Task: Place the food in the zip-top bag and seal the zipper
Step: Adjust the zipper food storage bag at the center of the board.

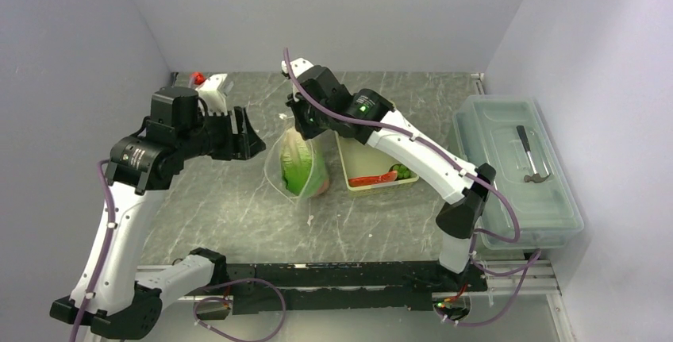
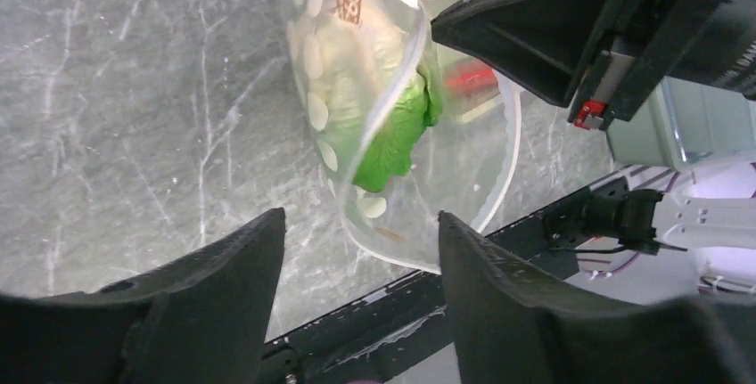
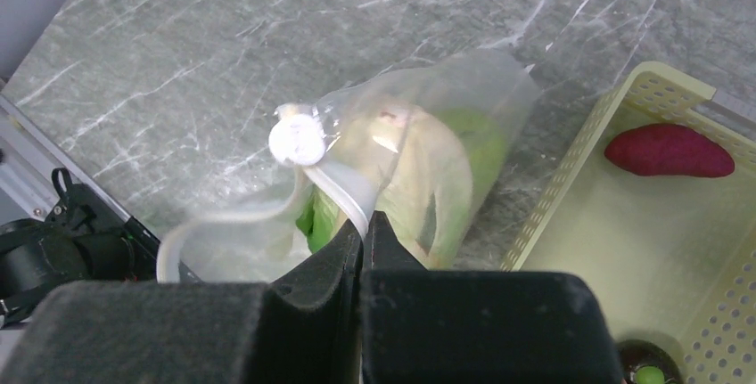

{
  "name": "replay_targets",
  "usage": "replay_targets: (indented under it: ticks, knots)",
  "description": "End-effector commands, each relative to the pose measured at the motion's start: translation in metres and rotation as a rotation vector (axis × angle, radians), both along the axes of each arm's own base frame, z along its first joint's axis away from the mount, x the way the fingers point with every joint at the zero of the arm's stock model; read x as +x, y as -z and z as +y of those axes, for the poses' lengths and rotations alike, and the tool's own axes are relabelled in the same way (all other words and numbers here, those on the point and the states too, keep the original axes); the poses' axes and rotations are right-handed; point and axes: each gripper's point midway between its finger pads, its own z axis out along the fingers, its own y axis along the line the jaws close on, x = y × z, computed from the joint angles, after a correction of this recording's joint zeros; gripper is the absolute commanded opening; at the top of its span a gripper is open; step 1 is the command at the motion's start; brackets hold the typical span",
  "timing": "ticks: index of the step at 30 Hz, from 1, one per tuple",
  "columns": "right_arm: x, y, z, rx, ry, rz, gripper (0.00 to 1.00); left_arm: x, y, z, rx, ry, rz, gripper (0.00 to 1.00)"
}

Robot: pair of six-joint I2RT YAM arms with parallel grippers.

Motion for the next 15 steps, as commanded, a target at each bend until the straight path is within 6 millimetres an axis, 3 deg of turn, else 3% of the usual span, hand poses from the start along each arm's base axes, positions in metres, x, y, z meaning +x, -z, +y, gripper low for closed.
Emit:
replay_targets:
  ticks: [1,7,15]
  knots:
    - [-0.001,-0.036,0.011,0.093,-0.017,-0.046,0.00,0.011,-0.001,-0.007,-0.029,0.018,-0.046,0.74]
    - [-0.005,-0.037,0.015,0.106,-0.029,-0.039,0.00,0.016,0.019,-0.015,-0.032,0.058,-0.012,0.85]
    - [-0.006,-0.031,0.018,0.108,-0.033,-0.020,0.00,0.017,0.042,-0.022,-0.051,0.077,0.044,0.85]
